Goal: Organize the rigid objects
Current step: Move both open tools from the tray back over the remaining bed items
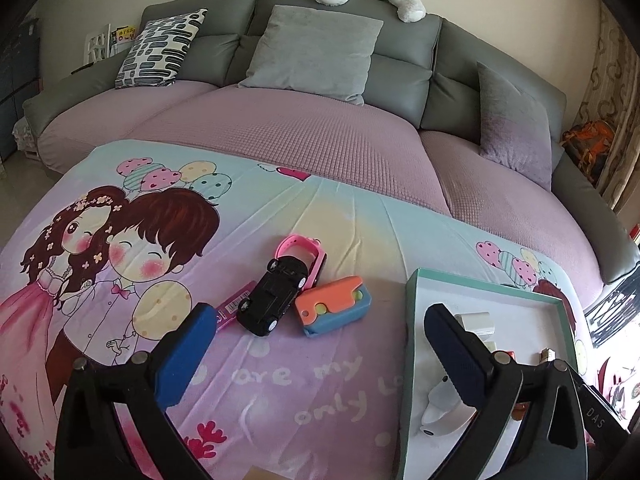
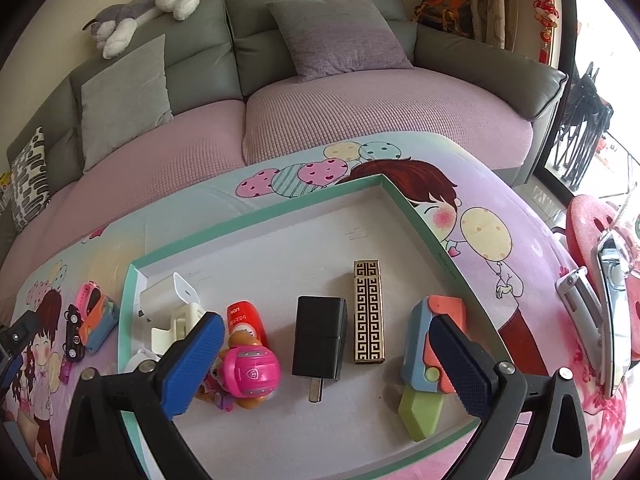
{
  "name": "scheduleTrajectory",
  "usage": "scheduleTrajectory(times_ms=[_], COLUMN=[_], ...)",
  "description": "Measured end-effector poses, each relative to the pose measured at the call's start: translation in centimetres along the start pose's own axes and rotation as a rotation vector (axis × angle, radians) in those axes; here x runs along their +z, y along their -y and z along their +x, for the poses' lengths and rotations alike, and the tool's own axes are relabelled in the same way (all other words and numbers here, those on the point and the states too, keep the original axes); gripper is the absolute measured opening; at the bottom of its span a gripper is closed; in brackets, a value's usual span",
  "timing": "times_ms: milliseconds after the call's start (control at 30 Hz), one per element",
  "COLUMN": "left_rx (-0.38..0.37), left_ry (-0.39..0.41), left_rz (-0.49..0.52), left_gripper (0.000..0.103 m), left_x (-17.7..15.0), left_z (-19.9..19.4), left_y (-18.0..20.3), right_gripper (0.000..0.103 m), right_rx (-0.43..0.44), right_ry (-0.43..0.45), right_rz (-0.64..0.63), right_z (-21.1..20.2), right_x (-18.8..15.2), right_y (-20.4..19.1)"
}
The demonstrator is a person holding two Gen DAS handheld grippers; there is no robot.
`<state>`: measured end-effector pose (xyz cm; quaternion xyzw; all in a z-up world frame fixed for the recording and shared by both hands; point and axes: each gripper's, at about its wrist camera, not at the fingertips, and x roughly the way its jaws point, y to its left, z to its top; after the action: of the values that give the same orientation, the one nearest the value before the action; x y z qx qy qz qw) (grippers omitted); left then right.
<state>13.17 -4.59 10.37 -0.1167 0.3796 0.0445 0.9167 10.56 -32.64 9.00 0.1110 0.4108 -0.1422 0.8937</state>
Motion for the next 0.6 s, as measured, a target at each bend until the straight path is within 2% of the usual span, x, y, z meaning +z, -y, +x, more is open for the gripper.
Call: scheduleTrajectory(times_ms=[367, 600], left_rx=[0.046, 0.098], left_ry=[0.018, 0.092], left_rz=[-0.032, -0.101], left_gripper=[0.103, 0.103], left_x=[0.6, 1.3], left_z=[-0.4, -1.8], left_y=[-2.4, -6.1], right_gripper=[0.103, 0.103], right_rx=[0.035, 0.194], right_ry=[0.014, 0.074], right_rz=[-0.028, -0.091], right_z=[-0.2, -1.2], right_x=[-0.1, -0.5], right_y=[-1.8, -6.6])
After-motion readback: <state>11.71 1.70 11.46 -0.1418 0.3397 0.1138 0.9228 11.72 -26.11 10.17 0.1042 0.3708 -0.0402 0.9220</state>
